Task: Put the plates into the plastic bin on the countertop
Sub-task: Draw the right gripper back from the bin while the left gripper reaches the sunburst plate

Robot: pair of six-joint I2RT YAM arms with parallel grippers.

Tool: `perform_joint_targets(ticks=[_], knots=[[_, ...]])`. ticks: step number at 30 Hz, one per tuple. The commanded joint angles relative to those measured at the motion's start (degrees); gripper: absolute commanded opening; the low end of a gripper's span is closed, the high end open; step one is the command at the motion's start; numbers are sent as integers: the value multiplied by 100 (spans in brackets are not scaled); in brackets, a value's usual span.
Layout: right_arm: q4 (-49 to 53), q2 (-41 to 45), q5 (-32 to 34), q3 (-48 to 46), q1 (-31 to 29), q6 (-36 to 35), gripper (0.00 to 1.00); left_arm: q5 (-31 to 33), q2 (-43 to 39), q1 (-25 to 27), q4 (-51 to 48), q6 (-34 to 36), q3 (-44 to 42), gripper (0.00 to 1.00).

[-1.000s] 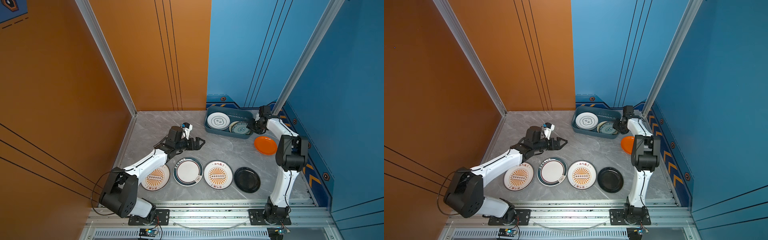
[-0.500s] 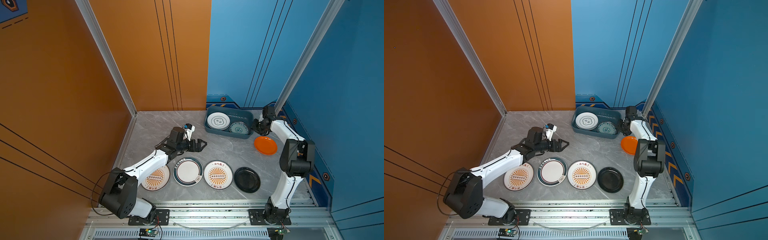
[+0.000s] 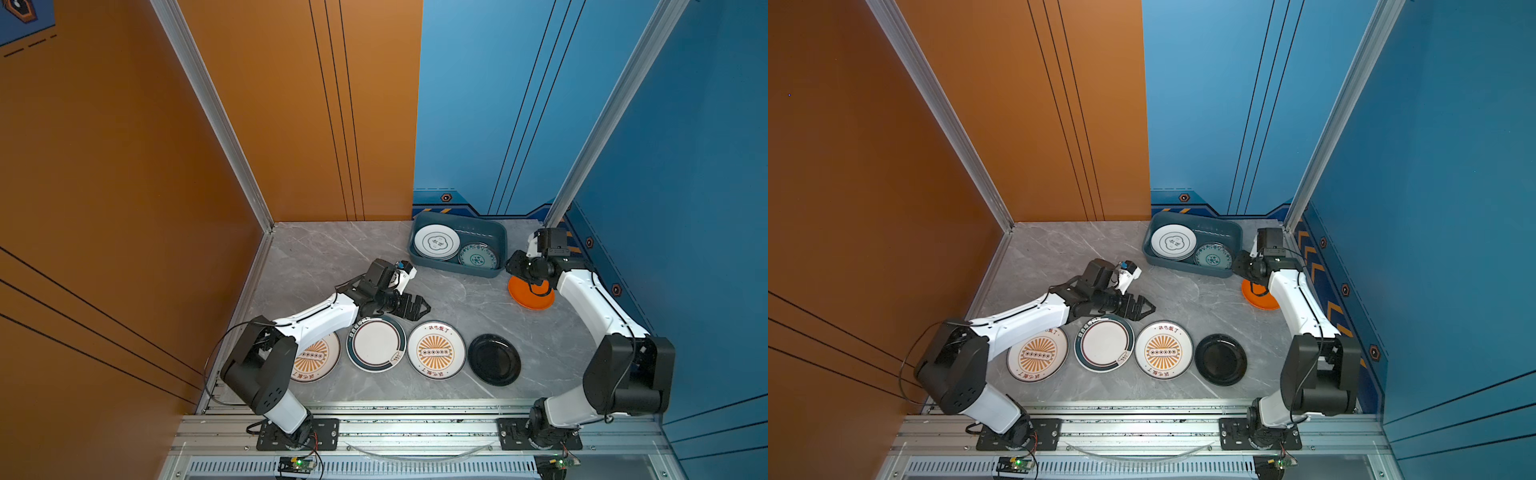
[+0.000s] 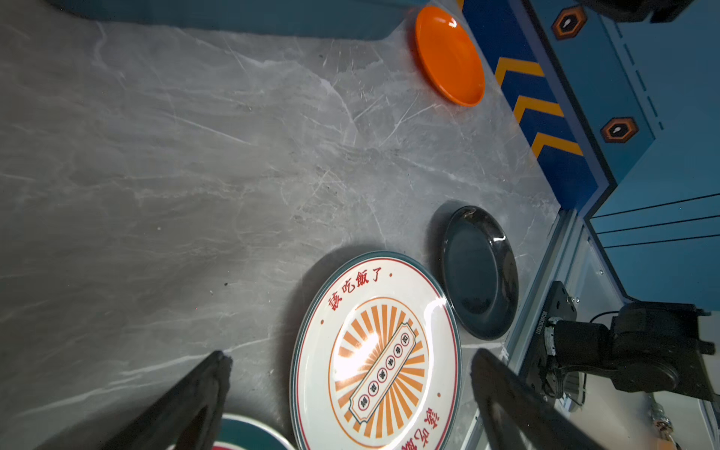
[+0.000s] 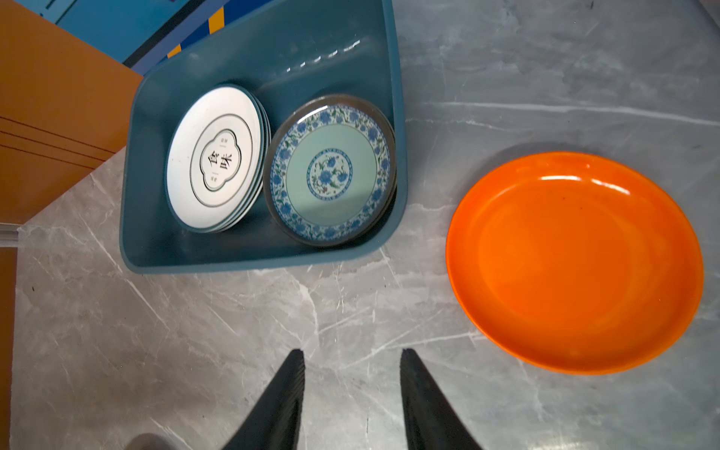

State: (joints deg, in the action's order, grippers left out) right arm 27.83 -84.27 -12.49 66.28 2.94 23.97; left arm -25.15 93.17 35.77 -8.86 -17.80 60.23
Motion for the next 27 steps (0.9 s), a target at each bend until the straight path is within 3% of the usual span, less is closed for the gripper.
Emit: perform_joint_targets(ticks=[1,11,27], knots=[[-228,370,-178,-494,-13,-51,44,-249,369,70,-448,299,223,98],[-756,790,-444,-1383,5,64,45,-412,1306,185,-839,602,616,88],[-964,482,-595,-1543,58,20,45,-495,1595,238,-915,874,520,62]])
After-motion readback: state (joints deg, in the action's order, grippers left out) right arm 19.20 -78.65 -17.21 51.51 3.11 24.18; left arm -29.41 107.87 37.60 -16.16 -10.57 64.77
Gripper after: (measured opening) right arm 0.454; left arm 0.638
